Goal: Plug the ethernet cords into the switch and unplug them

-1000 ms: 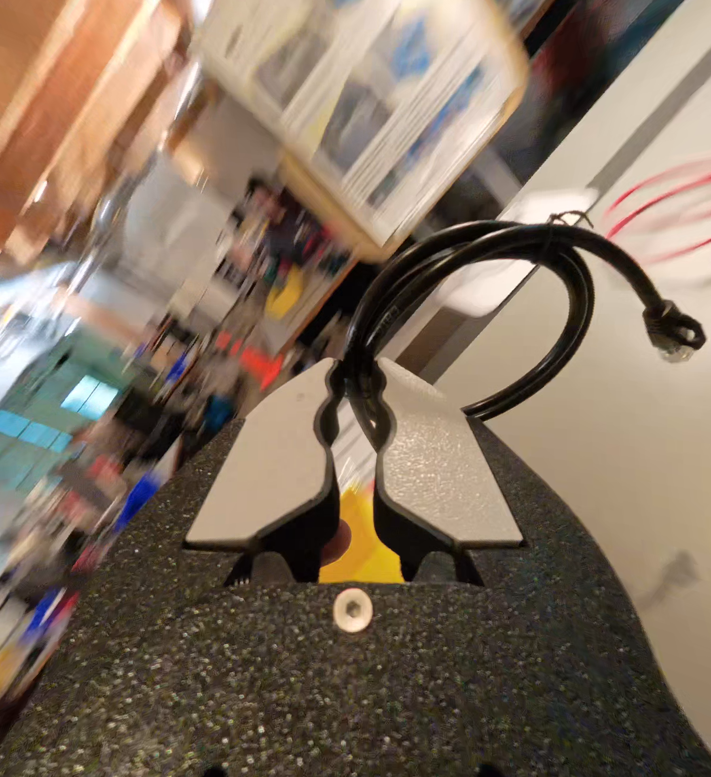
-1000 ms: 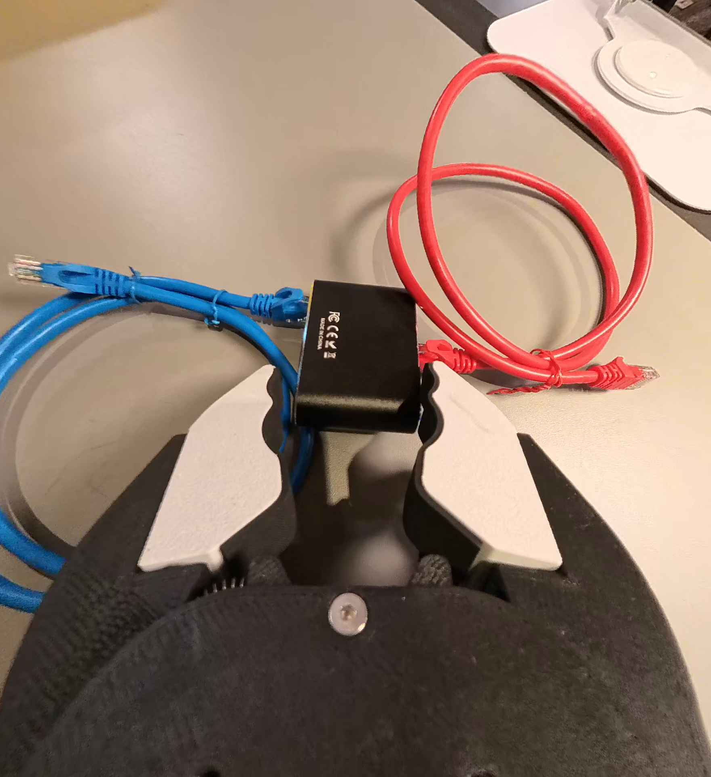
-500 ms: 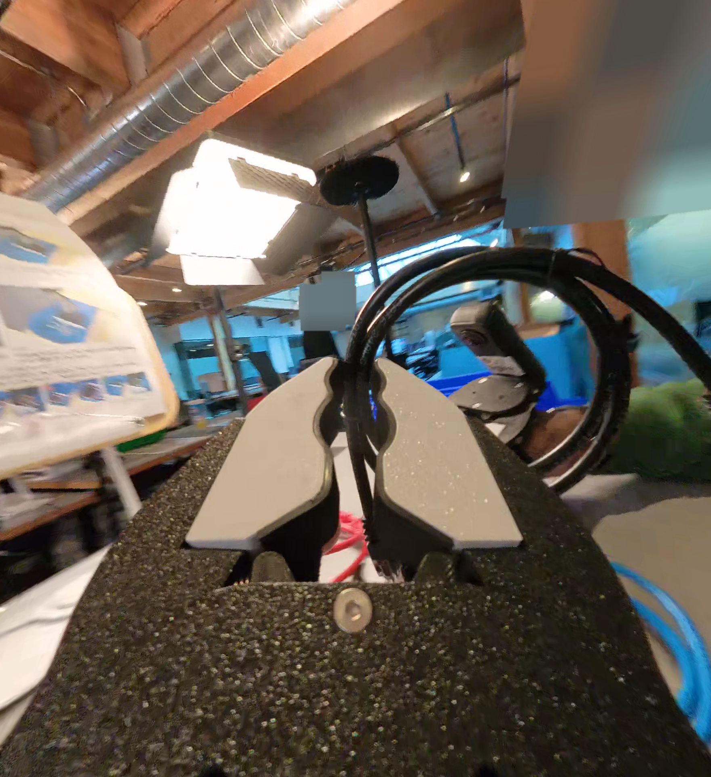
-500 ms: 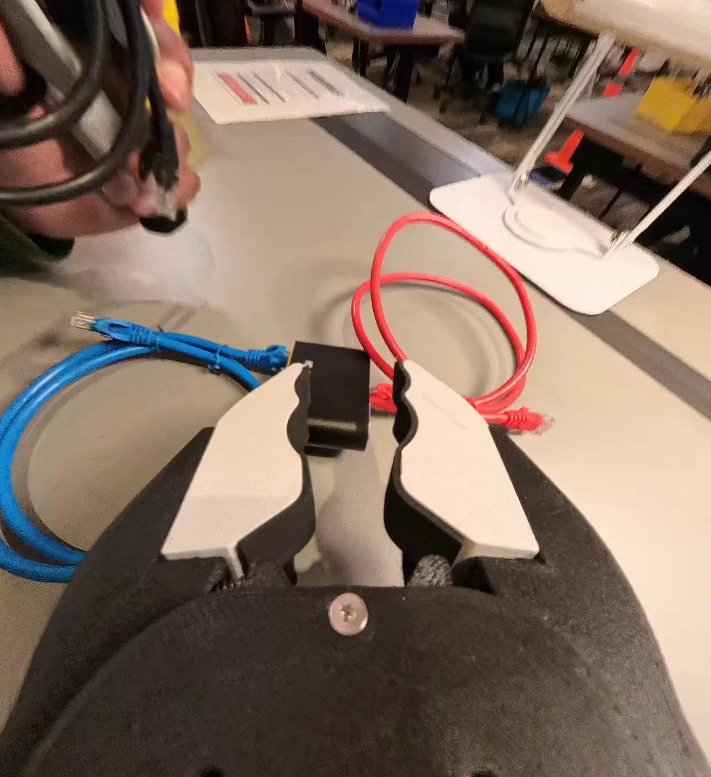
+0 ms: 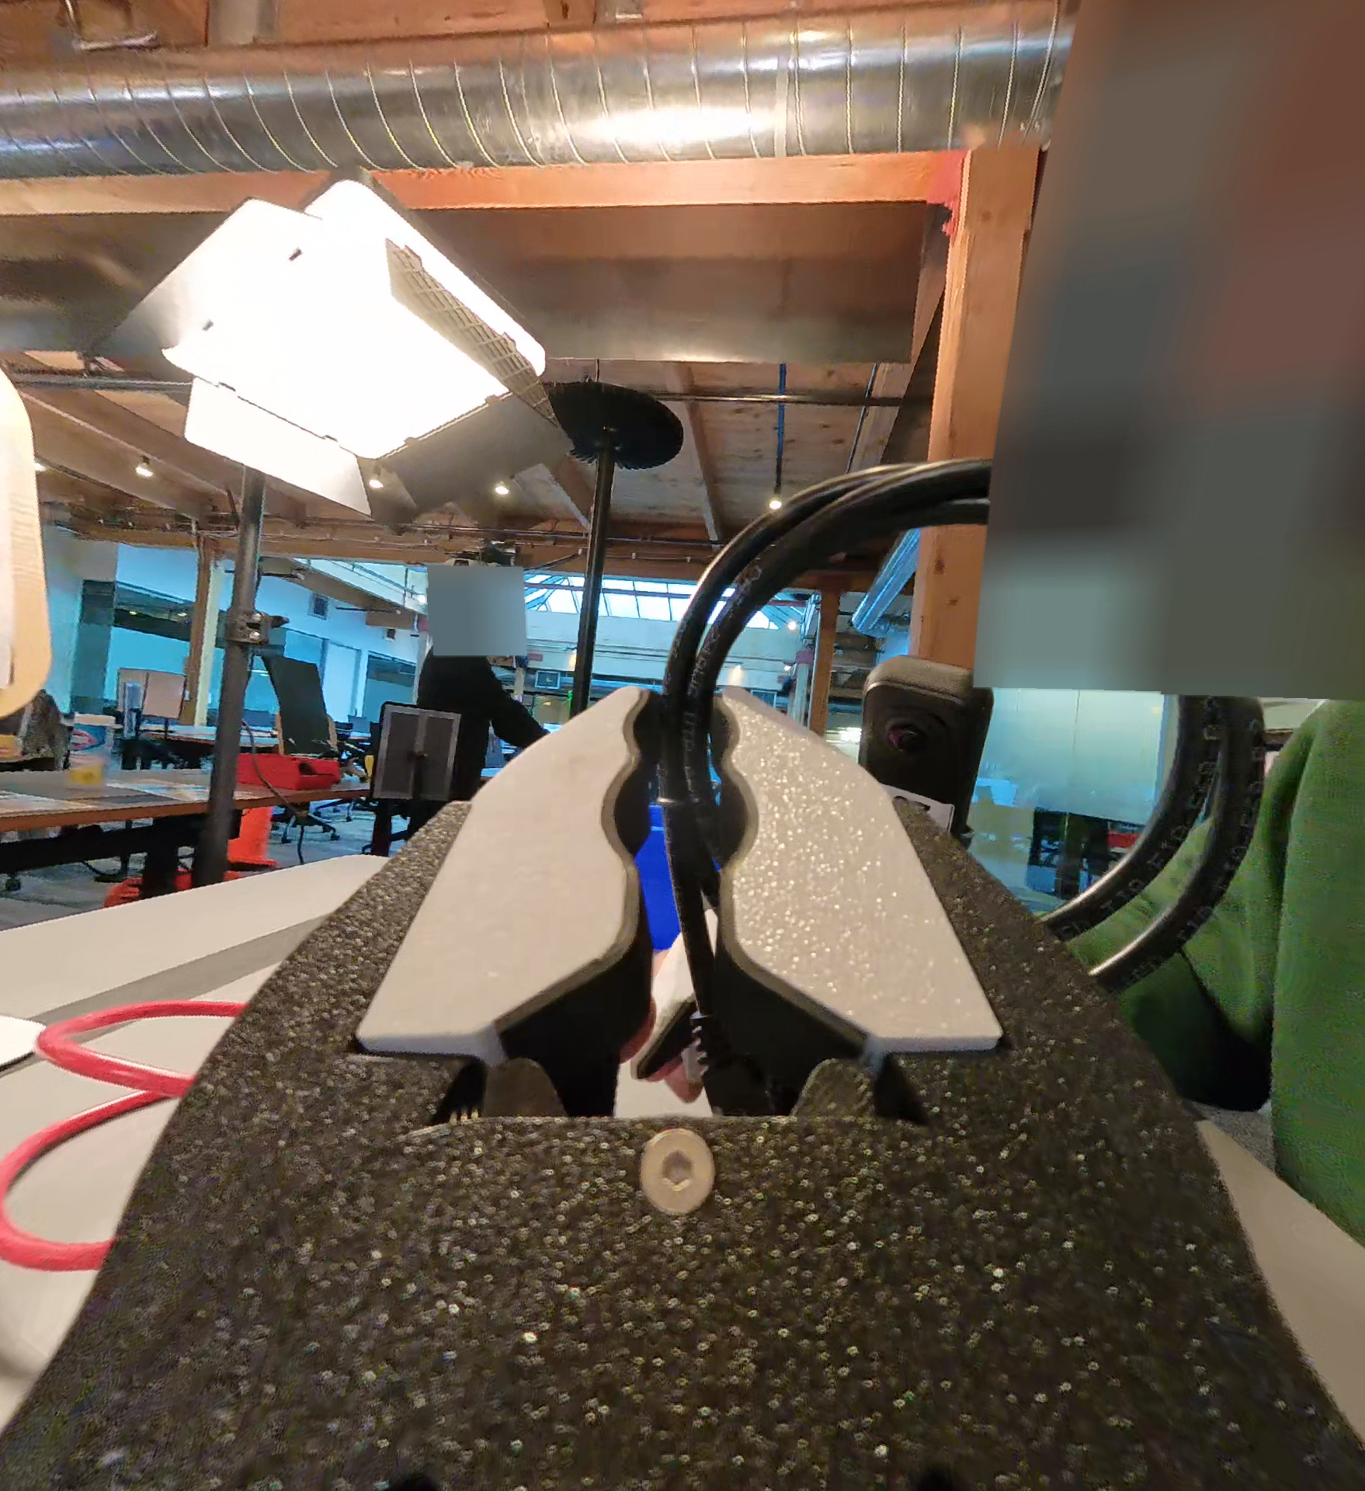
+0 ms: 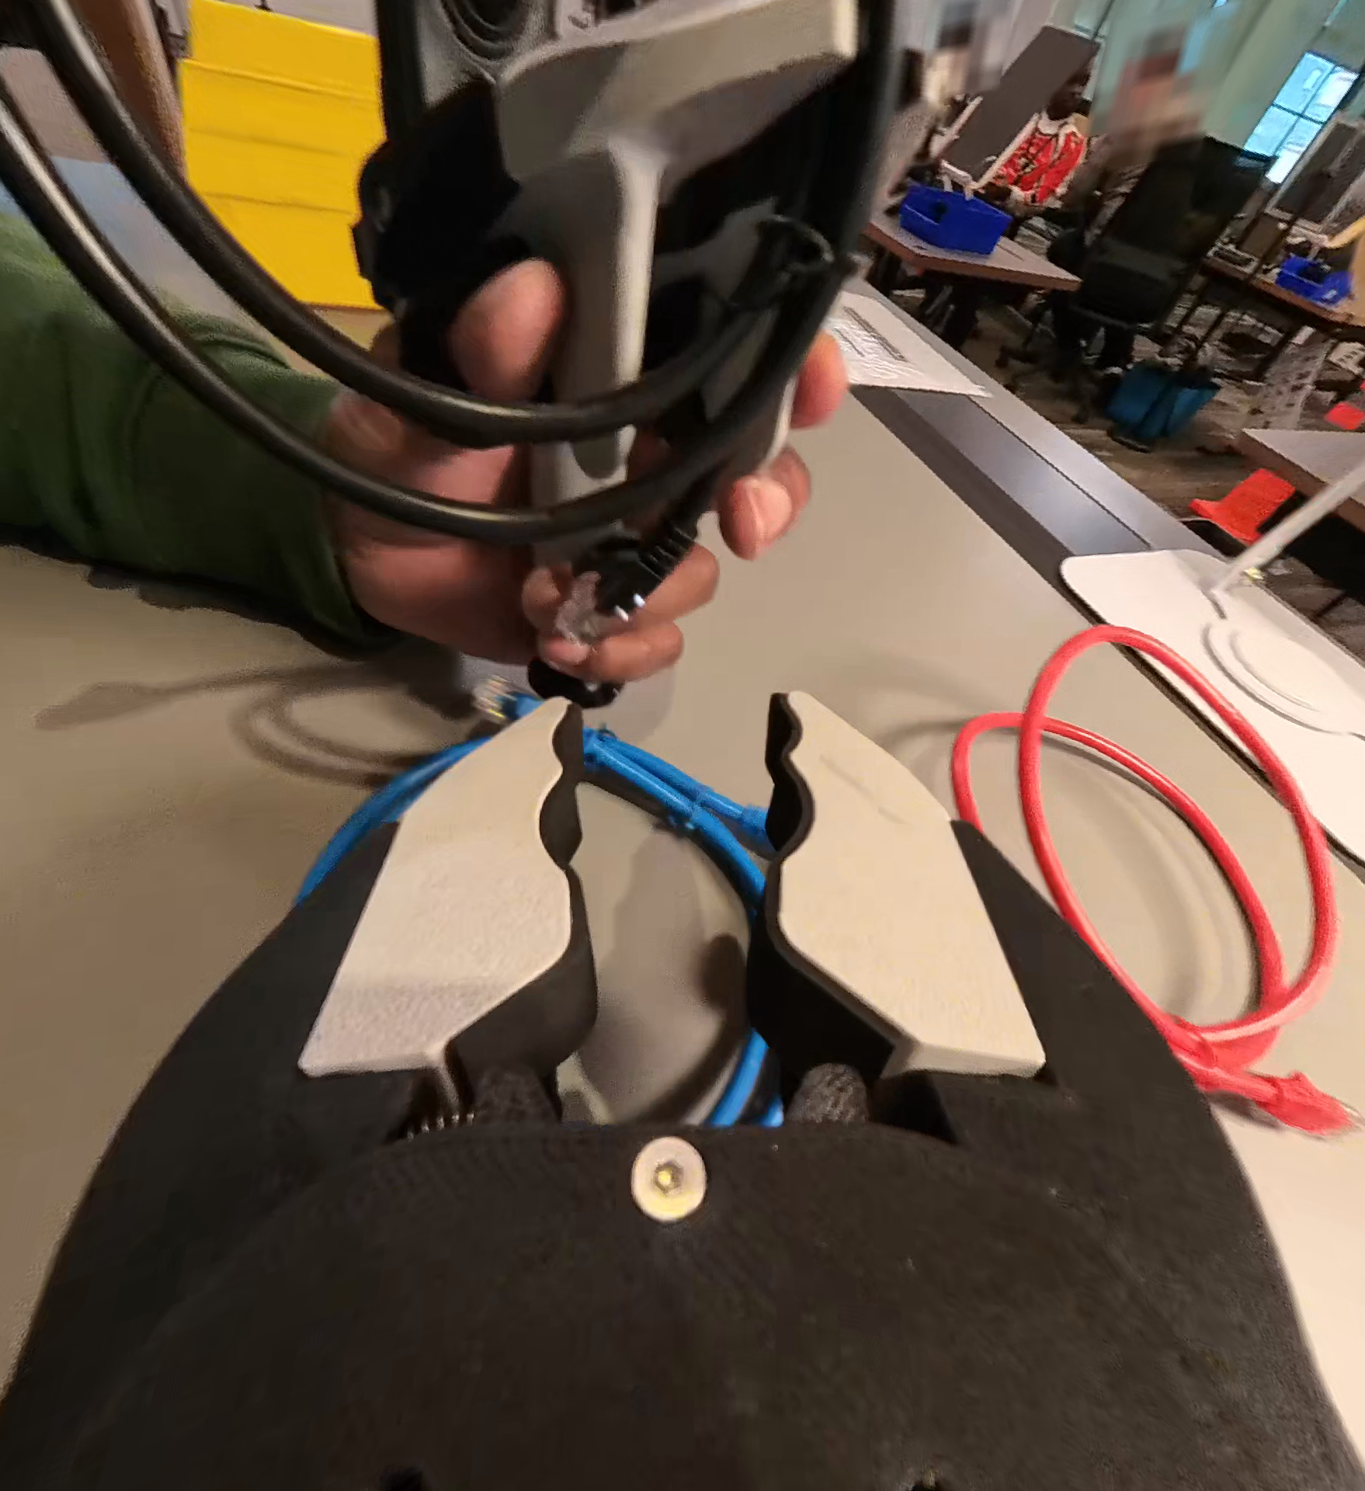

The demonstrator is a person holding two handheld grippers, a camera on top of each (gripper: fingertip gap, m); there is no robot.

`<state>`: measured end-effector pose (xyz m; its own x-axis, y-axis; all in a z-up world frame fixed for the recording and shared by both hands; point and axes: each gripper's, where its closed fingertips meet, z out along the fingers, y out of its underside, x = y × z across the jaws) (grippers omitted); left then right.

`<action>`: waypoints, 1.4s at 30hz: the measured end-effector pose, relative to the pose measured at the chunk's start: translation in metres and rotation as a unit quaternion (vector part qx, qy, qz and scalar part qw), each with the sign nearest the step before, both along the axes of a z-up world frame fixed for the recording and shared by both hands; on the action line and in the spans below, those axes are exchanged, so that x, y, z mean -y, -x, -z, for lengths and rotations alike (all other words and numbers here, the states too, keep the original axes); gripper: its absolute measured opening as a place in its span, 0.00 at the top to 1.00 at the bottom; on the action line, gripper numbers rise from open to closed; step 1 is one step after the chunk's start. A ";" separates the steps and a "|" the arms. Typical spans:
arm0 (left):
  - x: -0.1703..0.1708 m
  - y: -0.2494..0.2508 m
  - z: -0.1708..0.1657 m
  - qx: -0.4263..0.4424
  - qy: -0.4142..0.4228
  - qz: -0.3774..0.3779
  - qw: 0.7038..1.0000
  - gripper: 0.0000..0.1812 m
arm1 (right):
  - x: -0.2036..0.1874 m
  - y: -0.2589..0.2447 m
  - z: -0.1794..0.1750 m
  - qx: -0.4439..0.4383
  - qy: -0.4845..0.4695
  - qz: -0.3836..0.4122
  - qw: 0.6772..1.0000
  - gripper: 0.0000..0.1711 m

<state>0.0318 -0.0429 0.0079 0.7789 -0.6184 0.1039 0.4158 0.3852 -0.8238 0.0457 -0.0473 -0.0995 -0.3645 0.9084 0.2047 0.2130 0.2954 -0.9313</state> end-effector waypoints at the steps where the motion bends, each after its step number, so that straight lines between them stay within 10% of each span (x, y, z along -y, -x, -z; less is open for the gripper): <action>1: 0.000 -0.002 0.000 0.003 0.001 0.003 1.000 0.93 | 0.006 0.000 0.000 0.001 0.009 -0.009 1.000 0.73; 21: 0.005 -0.009 0.004 -0.025 -0.005 0.000 1.000 0.93 | -0.005 -0.002 -0.001 -0.017 0.005 0.007 1.000 0.91; 42: -0.002 -0.007 0.009 0.056 0.031 0.029 0.998 0.93 | 0.001 -0.002 0.002 -0.003 0.019 -0.004 1.000 0.82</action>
